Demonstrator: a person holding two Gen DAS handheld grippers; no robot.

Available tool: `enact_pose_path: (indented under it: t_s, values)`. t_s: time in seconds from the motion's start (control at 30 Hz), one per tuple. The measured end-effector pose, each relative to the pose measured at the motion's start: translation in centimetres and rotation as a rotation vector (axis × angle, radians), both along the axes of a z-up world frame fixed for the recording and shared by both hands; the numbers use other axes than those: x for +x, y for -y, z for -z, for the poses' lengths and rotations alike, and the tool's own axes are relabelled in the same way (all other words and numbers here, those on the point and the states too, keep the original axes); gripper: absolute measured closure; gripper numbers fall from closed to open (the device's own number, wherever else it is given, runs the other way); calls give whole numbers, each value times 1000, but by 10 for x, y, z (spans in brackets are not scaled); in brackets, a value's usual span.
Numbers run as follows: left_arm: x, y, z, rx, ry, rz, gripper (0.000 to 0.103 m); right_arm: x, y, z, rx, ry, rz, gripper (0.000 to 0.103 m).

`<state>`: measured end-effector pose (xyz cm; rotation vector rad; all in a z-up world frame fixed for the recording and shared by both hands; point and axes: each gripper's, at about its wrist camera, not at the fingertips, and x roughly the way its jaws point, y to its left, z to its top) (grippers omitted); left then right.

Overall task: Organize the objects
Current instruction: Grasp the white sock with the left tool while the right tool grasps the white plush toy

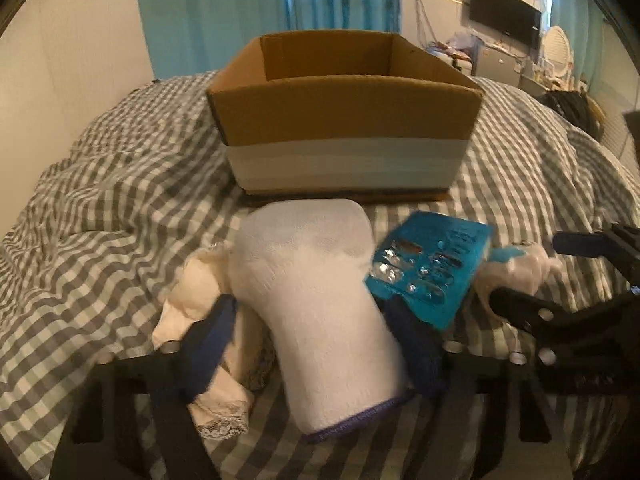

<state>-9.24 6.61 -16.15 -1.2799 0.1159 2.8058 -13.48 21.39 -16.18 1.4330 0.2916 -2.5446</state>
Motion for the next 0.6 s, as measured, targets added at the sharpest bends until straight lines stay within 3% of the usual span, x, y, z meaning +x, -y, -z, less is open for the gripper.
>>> enact_pose_path:
  t_s: [0.1, 0.17, 0.37, 0.6]
  values:
    - [3, 1, -1, -16, -14, 11, 49, -2, -1, 4, -20, 20, -7, 26]
    - [7, 3, -1, -28, -9, 17, 66, 0, -1, 4, -27, 23, -13, 26]
    - [22, 13, -10, 3, -4, 15, 73, 20, 1, -4, 23, -28, -26, 26]
    - [53, 23, -25, 40, -7, 3, 73, 44, 7, -27, 43, -95, -35, 26]
